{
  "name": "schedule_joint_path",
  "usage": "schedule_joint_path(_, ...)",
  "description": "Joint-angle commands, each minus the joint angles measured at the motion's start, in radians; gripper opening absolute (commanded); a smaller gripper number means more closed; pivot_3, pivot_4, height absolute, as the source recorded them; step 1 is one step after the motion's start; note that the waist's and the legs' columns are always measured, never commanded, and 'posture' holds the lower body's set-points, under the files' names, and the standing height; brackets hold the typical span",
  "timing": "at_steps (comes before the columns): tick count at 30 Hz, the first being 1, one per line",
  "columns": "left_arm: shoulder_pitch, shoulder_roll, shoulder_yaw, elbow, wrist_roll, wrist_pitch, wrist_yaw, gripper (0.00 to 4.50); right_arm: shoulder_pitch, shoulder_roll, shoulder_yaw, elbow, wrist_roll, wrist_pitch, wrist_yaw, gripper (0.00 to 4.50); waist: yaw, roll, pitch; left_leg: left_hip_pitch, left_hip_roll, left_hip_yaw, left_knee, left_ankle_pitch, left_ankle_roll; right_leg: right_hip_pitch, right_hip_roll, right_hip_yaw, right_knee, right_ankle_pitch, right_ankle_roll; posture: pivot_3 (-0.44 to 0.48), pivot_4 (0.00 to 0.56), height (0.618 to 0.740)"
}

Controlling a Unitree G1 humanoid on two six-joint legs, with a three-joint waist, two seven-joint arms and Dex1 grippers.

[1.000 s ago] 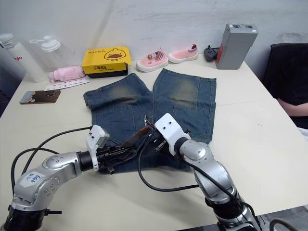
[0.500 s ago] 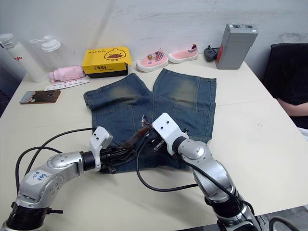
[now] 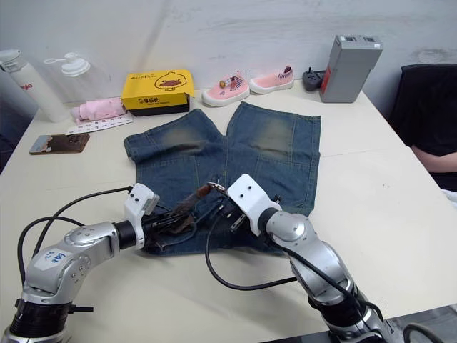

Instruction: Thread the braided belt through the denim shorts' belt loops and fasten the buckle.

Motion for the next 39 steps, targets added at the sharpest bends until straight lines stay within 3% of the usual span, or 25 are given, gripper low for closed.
schedule_joint_path(1,0.004,0.001,-0.005,-0.025,0.007,0.006,0.004,0.0,-0.014,-0.005,0.009,-0.062,0.018,0.006,0.004,0.03,0.0,0.0,0.0,0.0,0.0,0.0,0.0,0.0,0.0,0.0,0.0,0.0,0.0,0.0,0.0,0.0,0.15,0.706)
schedule_joint_path(9,-0.032,-0.024,-0.07,-0.036,0.022,0.012,0.008,0.0,-0.039,-0.042,0.046,-0.065,0.02,0.005,0.015,0.03,0.002,0.0,0.0,0.0,0.0,0.0,0.0,0.0,0.0,0.0,0.0,0.0,0.0,0.0,0.0,0.0,0.15,0.706)
schedule_joint_path(21,-0.146,-0.133,-0.14,-0.015,0.03,0.036,0.039,0.0,-0.083,-0.113,0.155,-0.001,0.026,-0.026,0.061,0.03,0.001,-0.001,0.0,0.0,0.0,0.001,0.0,0.0,0.0,0.0,0.0,-0.001,0.0,0.0,0.0,0.0,0.15,0.706)
schedule_joint_path(28,-0.164,-0.148,-0.168,0.043,0.066,-0.006,0.022,0.0,-0.116,-0.251,0.254,-0.002,0.01,-0.097,0.165,0.03,0.001,-0.001,0.0,0.0,0.0,0.002,0.001,0.0,0.0,0.001,0.0,-0.001,-0.001,0.0,0.0,0.0,0.15,0.706)
schedule_joint_path(37,-0.157,-0.123,-0.206,0.074,0.122,-0.078,-0.016,0.0,-0.067,-0.344,0.172,-0.059,0.01,-0.195,0.239,4.28,0.005,-0.003,0.0,0.0,0.0,0.002,0.002,0.0,0.0,0.002,0.0,-0.002,-0.002,0.0,0.001,0.0,0.15,0.706)
schedule_joint_path(39,-0.157,-0.116,-0.22,0.078,0.139,-0.099,-0.027,0.0,-0.059,-0.355,0.113,-0.078,0.031,-0.198,0.256,4.4,0.005,-0.003,0.001,-0.001,-0.001,0.002,0.001,0.0,0.0,0.002,-0.001,-0.002,-0.002,0.0,0.001,0.0,0.15,0.706)
